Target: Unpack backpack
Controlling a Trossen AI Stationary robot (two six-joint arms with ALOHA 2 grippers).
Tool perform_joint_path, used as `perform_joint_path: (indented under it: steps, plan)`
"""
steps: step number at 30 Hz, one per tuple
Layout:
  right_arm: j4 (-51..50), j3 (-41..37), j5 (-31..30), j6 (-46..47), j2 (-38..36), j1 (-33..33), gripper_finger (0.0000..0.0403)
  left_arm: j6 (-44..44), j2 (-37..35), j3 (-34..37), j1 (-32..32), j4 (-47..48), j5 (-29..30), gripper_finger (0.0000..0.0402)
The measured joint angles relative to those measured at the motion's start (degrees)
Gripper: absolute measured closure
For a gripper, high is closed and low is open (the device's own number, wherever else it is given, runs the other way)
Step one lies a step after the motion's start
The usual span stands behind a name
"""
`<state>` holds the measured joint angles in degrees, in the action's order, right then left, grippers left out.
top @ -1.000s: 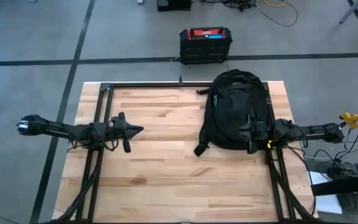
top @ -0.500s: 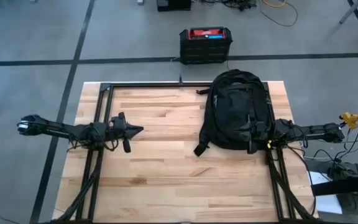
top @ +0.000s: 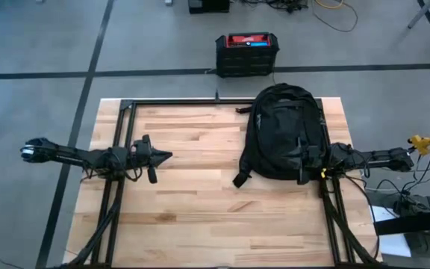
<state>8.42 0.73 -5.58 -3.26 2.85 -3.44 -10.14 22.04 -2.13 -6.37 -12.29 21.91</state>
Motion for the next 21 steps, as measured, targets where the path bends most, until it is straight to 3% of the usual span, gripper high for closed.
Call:
perform_joint_path:
  steps: [4,6,9,11,16,21]
  plan:
    - [8.9,0.0,-0.5,-0.8,0.0,0.0,0.0403,0.0,0.0,0.0,0.0,0.0,0.0,0.0402]
    - [16.0,0.0,-4.8,-2.0,0.4,0.3,0.0403,0.0,0.0,0.0,0.0,0.0,0.0,0.0402]
    - [23.7,0.2,-7.3,-5.7,4.3,0.5,0.0403,0.0,0.0,0.0,0.0,0.0,0.0,0.0402]
    - [22.7,2.0,-6.5,-4.8,9.9,0.3,0.0403,0.0,0.0,0.0,0.0,0.0,0.0,0.0402]
    - [5.7,13.4,-13.5,0.5,28.0,0.4,0.0403,0.0,0.0,0.0,0.0,0.0,0.0,0.0402]
    - [-25.8,34.1,-14.0,1.8,43.9,0.4,0.0403,0.0,0.0,0.0,0.0,0.1,0.0,0.0402]
